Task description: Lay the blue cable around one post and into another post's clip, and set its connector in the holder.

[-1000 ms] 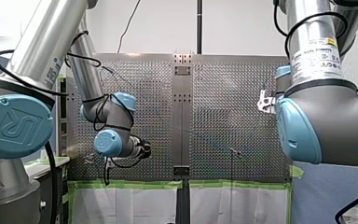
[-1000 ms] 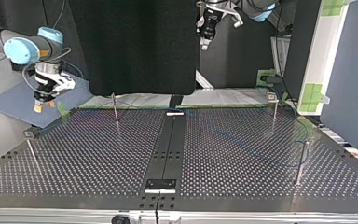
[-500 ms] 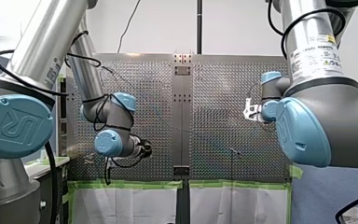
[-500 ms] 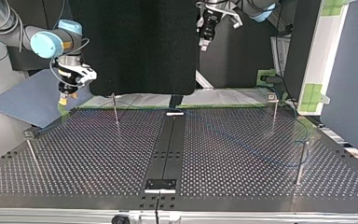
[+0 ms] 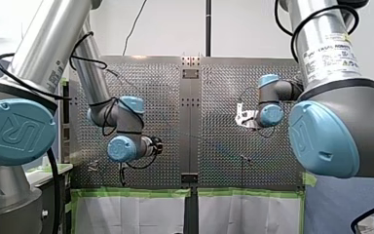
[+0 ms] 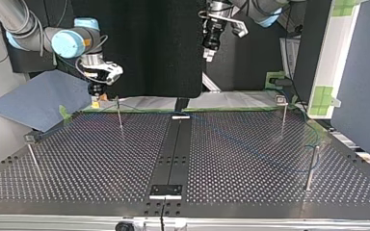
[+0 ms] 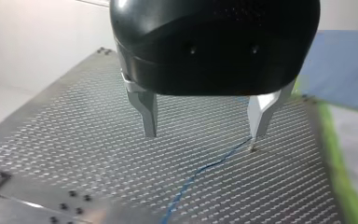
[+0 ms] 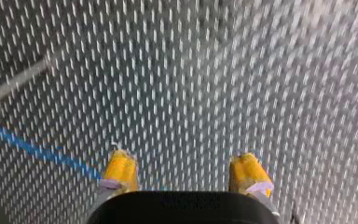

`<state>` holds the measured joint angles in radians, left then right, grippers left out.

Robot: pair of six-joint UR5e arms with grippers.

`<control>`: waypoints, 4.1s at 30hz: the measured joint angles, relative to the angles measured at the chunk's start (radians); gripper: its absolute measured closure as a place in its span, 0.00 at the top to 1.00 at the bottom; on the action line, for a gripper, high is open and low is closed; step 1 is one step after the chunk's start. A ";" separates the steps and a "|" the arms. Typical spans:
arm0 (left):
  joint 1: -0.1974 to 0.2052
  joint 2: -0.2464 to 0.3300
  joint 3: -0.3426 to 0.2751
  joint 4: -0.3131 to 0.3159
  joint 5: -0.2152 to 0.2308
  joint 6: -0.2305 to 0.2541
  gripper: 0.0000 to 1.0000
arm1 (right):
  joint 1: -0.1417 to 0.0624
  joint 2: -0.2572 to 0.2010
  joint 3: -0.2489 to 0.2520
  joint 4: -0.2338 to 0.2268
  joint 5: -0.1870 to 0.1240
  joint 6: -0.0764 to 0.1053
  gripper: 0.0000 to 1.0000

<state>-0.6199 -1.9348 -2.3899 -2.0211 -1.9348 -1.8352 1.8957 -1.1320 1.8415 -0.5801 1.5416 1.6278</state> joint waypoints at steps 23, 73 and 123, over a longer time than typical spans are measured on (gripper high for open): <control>0.022 0.000 0.023 -0.019 -0.143 0.075 0.95 | 0.201 0.004 0.071 -0.084 -0.019 -0.003 1.00; 0.057 0.000 0.048 -0.079 -0.232 0.077 0.95 | 0.388 0.014 0.141 -0.153 0.172 -0.027 1.00; 0.057 0.000 0.048 -0.079 -0.232 0.077 0.95 | 0.388 0.014 0.141 -0.153 0.172 -0.028 1.00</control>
<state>-0.5634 -1.9349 -2.3420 -2.1002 -2.1667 -1.7579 2.2833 -1.1177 1.9828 -0.7334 1.7136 1.6003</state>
